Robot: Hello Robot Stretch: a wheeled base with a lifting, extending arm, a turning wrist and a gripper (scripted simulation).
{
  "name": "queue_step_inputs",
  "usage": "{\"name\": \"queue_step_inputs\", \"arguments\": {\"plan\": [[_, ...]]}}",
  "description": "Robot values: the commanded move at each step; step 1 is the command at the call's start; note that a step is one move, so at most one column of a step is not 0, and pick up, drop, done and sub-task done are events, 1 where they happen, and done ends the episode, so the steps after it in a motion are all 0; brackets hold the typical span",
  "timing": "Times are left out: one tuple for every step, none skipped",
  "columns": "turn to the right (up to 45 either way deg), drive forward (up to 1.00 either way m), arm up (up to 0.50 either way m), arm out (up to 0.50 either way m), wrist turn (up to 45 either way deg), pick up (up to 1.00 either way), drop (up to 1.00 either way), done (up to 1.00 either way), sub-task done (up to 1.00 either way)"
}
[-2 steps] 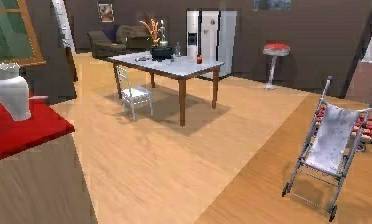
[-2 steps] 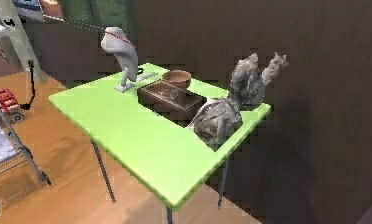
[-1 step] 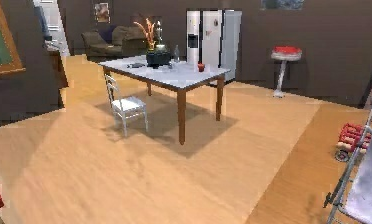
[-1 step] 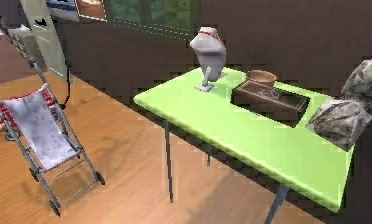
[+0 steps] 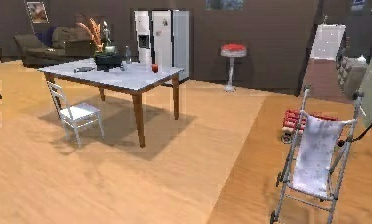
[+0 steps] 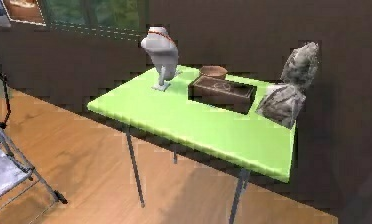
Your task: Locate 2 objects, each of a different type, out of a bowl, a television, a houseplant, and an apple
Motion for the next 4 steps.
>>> {"name": "queue_step_inputs", "arguments": {"plan": [[0.0, 0.95, 0.0, 0.0, 0.0, 0.0, 0.0, 0.0, 0.0], [3.0, 0.0, 0.0, 0.0, 0.0, 0.0, 0.0, 0.0, 0.0], [3.0, 0.0, 0.0, 0.0, 0.0, 0.0, 0.0, 0.0, 0.0], [0.0, 0.65, 0.0, 0.0, 0.0, 0.0, 0.0, 0.0, 0.0]]}}
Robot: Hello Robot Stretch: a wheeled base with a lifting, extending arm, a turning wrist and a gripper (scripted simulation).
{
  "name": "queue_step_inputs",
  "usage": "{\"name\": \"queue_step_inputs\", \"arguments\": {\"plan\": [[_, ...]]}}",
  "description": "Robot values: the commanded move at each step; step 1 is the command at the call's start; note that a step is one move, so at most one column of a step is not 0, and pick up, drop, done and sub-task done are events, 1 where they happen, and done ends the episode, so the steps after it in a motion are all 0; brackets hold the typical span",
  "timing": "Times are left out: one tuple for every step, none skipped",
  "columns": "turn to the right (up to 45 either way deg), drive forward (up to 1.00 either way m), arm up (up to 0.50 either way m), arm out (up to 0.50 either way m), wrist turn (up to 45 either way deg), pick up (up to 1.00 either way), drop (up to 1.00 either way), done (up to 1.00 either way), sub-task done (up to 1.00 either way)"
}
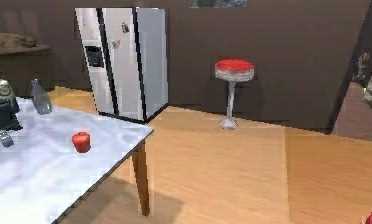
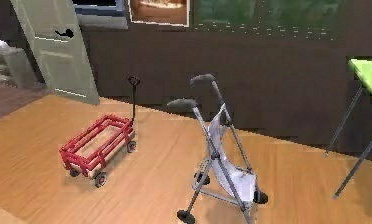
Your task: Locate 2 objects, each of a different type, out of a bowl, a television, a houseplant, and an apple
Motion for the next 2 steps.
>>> {"name": "queue_step_inputs", "arguments": {"plan": [[-30.0, 0.0, 0.0, 0.0, 0.0, 0.0, 0.0, 0.0, 0.0], [0.0, 0.0, 0.0, 0.0, 0.0, 0.0, 0.0, 1.0, 0.0]]}}
